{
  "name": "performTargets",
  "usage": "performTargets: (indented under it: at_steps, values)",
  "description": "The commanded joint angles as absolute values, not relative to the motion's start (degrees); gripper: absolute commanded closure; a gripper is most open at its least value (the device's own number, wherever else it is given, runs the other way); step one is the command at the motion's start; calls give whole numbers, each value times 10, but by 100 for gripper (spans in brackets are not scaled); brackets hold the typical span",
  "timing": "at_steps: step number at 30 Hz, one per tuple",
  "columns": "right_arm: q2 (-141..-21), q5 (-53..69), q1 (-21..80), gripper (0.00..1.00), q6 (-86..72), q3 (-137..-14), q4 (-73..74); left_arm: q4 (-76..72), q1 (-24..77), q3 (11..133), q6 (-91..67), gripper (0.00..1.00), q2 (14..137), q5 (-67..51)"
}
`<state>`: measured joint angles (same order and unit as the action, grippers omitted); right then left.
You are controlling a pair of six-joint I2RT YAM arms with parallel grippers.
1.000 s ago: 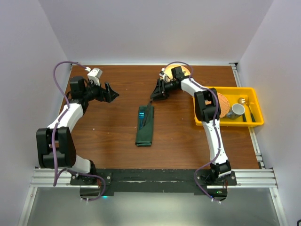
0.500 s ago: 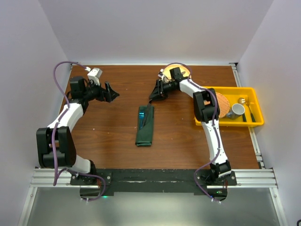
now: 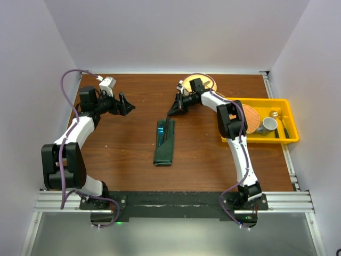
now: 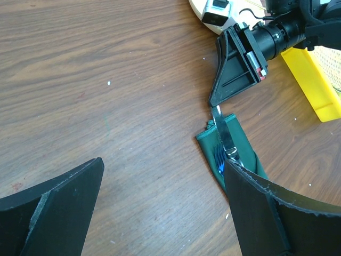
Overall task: Fold the napkin into a case and place the utensils inside
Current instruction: Insert the knife into the folded napkin.
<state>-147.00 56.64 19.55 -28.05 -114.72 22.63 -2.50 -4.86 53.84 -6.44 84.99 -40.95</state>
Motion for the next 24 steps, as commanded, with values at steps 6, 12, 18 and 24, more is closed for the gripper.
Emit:
performTargets:
  at_steps: [6, 12, 18, 24]
  values:
    - [-1456, 606, 196, 100, -276, -1143, 207, -42, -54, 558, -62, 0, 851, -424]
    - [-1428, 617, 196, 100, -296, -1113, 176, -47, -54, 558, -66, 0, 853, -427]
    - [-1404, 620, 196, 100, -299, -1085, 163, -47, -54, 555, -66, 0, 850, -428]
    - [-1392, 621, 197, 100, -285, -1077, 165, -48, -54, 551, -69, 0, 846, -431]
